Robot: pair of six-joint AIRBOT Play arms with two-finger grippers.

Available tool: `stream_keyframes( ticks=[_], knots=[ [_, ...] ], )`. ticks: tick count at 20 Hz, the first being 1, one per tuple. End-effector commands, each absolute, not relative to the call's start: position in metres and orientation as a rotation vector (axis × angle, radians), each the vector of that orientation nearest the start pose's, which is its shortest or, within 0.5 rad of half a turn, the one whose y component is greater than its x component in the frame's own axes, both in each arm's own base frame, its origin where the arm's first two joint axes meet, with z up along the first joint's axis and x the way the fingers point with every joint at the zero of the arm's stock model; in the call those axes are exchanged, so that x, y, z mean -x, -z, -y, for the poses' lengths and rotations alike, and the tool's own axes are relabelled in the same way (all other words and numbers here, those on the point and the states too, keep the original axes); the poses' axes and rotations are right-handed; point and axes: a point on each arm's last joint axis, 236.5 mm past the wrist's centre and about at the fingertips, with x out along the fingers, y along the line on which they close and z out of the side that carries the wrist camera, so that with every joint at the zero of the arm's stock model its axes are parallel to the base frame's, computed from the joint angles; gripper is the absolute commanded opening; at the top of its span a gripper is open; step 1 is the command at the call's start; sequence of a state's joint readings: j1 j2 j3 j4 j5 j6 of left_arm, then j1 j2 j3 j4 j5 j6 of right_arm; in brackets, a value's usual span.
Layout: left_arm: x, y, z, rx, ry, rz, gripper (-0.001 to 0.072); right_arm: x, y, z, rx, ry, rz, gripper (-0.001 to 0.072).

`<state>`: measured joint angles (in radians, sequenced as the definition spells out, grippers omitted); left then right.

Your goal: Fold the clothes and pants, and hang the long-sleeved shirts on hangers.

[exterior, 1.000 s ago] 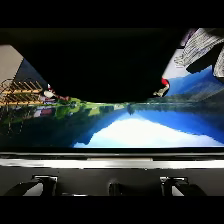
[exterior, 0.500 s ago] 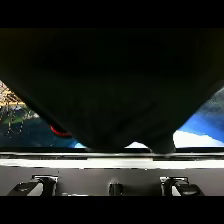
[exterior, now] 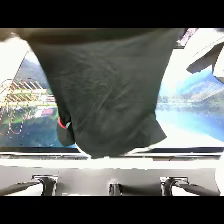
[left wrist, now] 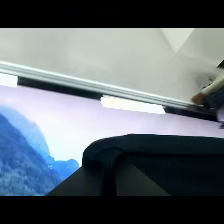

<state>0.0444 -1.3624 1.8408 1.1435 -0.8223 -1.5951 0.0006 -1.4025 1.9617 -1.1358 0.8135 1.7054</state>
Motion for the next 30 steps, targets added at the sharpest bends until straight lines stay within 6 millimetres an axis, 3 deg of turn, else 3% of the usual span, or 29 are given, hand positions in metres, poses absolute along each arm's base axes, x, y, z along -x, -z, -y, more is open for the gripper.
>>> stream_keyframes(
  ticks=[1,3,5,7,8,10,11,14,16,17,19,22,24,27,30],
  knots=[
    [-0.613,-0.231,0.064,0.36,0.195,-0.378,0.003,-0.622,-0.261,-0.08,-0.592,-0.245,-0.35,0.0038],
    [-0.634,-0.158,0.079,0.363,0.197,-0.496,0.0031,-0.647,-0.18,-0.1,-0.6,-0.238,-0.484,0.0038],
    [-0.632,-0.086,0.096,0.372,0.211,-0.67,0.0031,-0.65,-0.106,-0.121,-0.584,-0.242,-0.645,0.0038],
    [-0.615,-0.034,0.108,0.423,0.208,-0.849,0.0038,-0.635,-0.053,-0.137,-0.554,-0.256,-0.808,0.0044],
    [-0.605,-0.02,0.11,0.456,0.197,-0.92,0.0121,-0.624,-0.039,-0.139,-0.531,-0.262,-0.879,0.0116],
    [-0.584,-0.014,0.104,0.494,0.181,-1.022,0.0635,-0.595,-0.031,-0.128,-0.451,-0.255,-1.001,0.0384],
    [-0.573,-0.019,0.098,0.492,0.182,-1.057,0.0671,-0.578,-0.035,-0.117,-0.405,-0.246,-1.058,0.0481],
    [-0.532,-0.052,0.07,0.49,0.176,-1.149,0.0675,-0.509,-0.057,-0.068,-0.261,-0.181,-1.255,0.0556],
    [-0.499,-0.068,0.054,0.492,0.153,-1.194,0.0677,-0.464,-0.069,-0.06,-0.278,-0.158,-1.323,0.0558],
    [-0.478,-0.064,0.048,0.484,0.122,-1.22,0.0677,-0.444,-0.068,-0.059,-0.276,-0.144,-1.333,0.0572],
    [-0.433,-0.042,0.055,0.52,0.105,-1.266,0.0677,-0.395,-0.047,-0.076,-0.373,-0.115,-1.373,0.0628],
    [-0.36,-0.004,0.089,0.625,0.126,-1.318,0.0677,-0.315,0.002,-0.125,-0.5,-0.157,-1.437,0.0629],
    [-0.322,0.019,0.106,0.663,0.127,-1.354,0.0677,-0.274,0.035,-0.149,-0.547,-0.138,-1.474,0.0628],
    [-0.279,0.046,0.122,0.673,0.108,-1.446,0.0677,-0.25,0.067,-0.182,-0.593,-0.136,-1.473,0.0587],
    [-0.269,0.055,0.134,0.639,0.134,-1.465,0.0677,-0.265,0.08,-0.202,-0.574,-0.157,-1.382,0.0577]
  ],
)
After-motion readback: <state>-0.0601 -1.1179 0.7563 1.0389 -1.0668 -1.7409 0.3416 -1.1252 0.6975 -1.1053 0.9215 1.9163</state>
